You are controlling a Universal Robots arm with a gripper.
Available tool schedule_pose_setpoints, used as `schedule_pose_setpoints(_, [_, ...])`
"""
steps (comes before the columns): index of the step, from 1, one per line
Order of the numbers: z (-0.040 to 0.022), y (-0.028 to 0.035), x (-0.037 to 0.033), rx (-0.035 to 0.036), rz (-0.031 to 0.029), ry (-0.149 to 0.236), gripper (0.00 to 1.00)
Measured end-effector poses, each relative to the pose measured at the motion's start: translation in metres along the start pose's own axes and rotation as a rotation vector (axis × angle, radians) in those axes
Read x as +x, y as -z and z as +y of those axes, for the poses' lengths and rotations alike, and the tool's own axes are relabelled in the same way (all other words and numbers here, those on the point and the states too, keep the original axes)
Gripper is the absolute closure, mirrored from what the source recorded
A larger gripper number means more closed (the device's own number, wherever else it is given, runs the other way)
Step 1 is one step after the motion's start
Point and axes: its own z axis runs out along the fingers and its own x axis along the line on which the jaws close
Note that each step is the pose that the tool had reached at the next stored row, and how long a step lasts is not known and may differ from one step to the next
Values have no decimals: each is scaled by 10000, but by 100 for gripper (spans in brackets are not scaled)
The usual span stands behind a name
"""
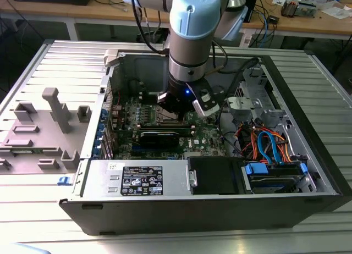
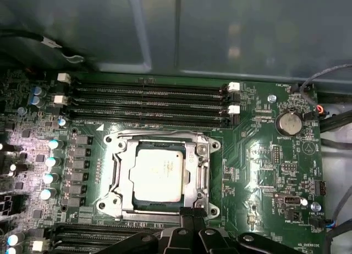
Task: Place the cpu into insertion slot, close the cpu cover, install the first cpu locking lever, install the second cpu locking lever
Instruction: 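Install the second cpu locking lever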
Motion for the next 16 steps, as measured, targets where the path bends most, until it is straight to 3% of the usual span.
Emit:
schedule_pose_setpoints(2, [-24,28,11,-40,-14,4,89])
schedule_pose_setpoints(4, [-63,35,27,-202,-24,0,89])
schedule_pose_setpoints(7, [-100,41,43,-372,-34,-3,89])
schedule_pose_setpoints(10, [-185,55,100,-401,-52,0,89])
schedule_pose_setpoints(14, [-205,61,214,-435,-69,3,89])
schedule_pose_setpoints(16, [-206,61,307,-603,-85,-2,89])
